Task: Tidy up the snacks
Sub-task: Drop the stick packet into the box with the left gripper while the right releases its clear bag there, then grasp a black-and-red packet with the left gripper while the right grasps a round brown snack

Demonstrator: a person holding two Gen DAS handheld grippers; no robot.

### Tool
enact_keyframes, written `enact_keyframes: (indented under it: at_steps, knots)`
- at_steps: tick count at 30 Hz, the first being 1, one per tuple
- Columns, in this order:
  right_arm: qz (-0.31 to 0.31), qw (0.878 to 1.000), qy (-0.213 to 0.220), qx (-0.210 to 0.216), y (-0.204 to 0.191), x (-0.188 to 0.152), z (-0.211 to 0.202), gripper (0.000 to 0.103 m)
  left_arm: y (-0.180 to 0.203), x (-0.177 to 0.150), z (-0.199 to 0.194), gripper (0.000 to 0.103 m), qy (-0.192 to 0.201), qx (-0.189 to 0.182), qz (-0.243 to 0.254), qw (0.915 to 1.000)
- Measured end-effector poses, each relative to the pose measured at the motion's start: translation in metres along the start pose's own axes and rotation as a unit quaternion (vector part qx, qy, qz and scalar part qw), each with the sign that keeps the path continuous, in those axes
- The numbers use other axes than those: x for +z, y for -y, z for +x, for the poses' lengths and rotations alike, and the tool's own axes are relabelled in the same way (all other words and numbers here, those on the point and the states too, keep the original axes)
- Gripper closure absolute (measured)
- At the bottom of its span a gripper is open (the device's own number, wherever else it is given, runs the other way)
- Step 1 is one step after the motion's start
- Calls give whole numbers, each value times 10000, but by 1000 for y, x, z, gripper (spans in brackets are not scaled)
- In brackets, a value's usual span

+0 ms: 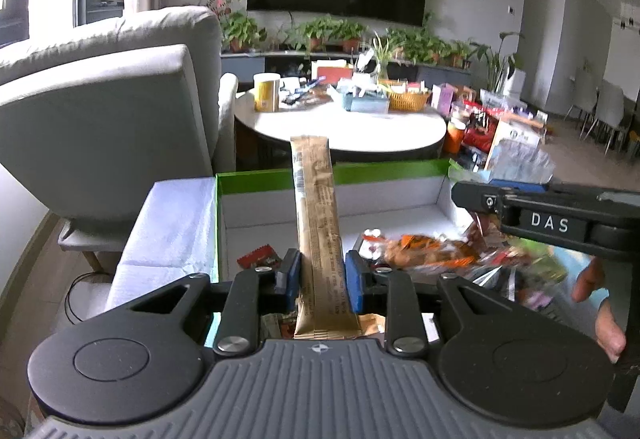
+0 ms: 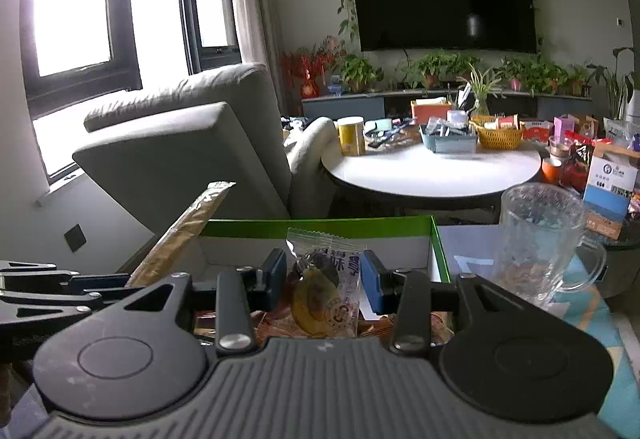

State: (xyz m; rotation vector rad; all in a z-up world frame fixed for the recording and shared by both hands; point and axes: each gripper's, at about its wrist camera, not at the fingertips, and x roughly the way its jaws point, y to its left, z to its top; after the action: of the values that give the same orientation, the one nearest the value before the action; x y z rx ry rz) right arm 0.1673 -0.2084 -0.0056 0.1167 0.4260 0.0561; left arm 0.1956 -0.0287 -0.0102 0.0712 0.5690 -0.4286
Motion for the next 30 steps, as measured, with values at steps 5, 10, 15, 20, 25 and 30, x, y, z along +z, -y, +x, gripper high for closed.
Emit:
enact_keyframes:
  at_steps: [5,10,15,20,25,30]
  knots:
    - [-302,9992,-174,-183,-4,-12,10,48,3,-11,7,71,-110,85,213,9997]
    - [-379,9990,-32,-245,-5,-18,0,48,4,-12,-6,69,-55,73,180,9998]
    - [-376,9991,50,-198,-6,-14,-17,48,6,-15,-19,68,-53,102,178,9998]
    - [-344,9992,78,-196,-7,-12,-31,48,7,-19,-37,68,-13,140,85,9999]
    - [-346,9992,94,-198,-10,-15,-45,48,8,-29,-62,63,39,185,51,9998]
    - [-322,9993,127,-152,-16,-20,-63,48,13,-55,-85,58,-134,115,130,9998]
